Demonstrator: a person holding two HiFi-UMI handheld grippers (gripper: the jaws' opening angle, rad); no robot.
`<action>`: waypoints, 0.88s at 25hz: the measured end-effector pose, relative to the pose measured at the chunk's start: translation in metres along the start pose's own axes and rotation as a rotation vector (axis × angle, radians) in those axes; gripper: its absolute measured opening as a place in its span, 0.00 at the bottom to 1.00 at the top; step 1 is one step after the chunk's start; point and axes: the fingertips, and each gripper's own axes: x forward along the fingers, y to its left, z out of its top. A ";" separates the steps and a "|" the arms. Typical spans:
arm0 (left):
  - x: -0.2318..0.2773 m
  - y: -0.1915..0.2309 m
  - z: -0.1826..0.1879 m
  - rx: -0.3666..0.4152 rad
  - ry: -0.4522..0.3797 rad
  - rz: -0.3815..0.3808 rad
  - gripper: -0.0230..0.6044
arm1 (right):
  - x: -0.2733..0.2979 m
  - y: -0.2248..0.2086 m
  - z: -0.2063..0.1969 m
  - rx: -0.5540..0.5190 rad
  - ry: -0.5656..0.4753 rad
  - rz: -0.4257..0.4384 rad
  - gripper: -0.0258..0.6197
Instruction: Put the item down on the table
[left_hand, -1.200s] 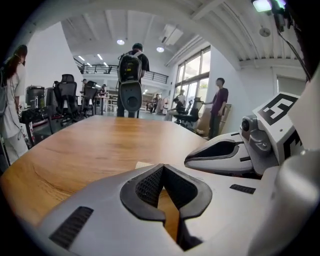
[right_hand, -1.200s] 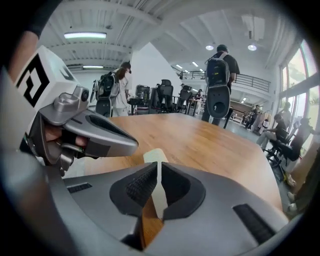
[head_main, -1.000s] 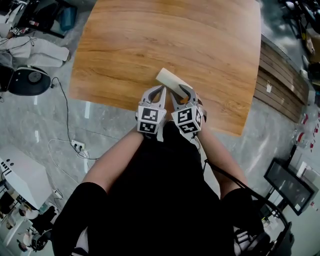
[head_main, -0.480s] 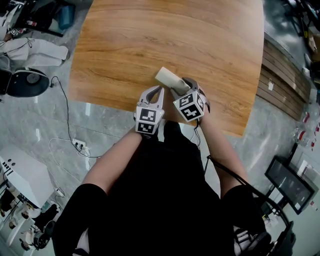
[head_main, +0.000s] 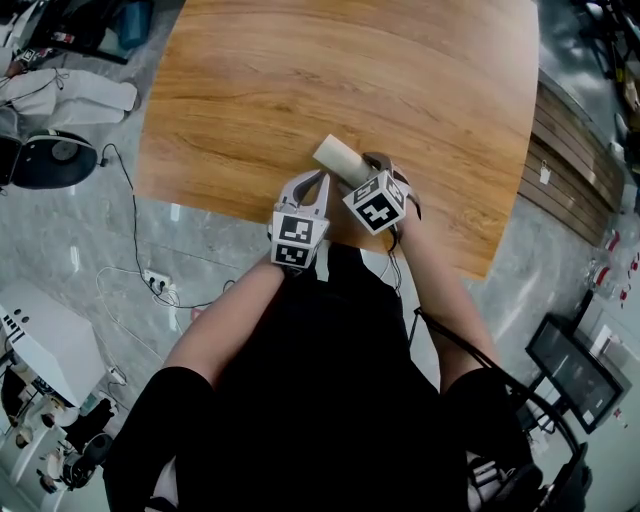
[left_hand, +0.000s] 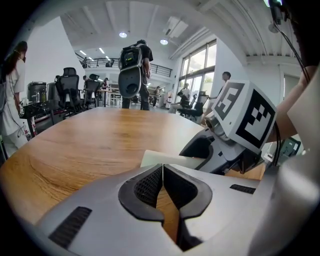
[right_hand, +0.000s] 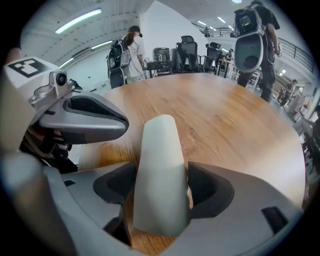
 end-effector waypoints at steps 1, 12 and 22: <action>0.000 0.000 0.000 -0.002 0.001 0.000 0.04 | 0.000 0.000 -0.001 0.007 0.012 0.009 0.46; 0.004 0.005 0.003 -0.019 -0.001 0.007 0.04 | -0.001 -0.004 -0.001 -0.019 0.060 0.027 0.46; -0.001 0.019 0.001 -0.027 0.004 0.027 0.04 | -0.038 -0.011 0.008 0.138 -0.130 -0.012 0.46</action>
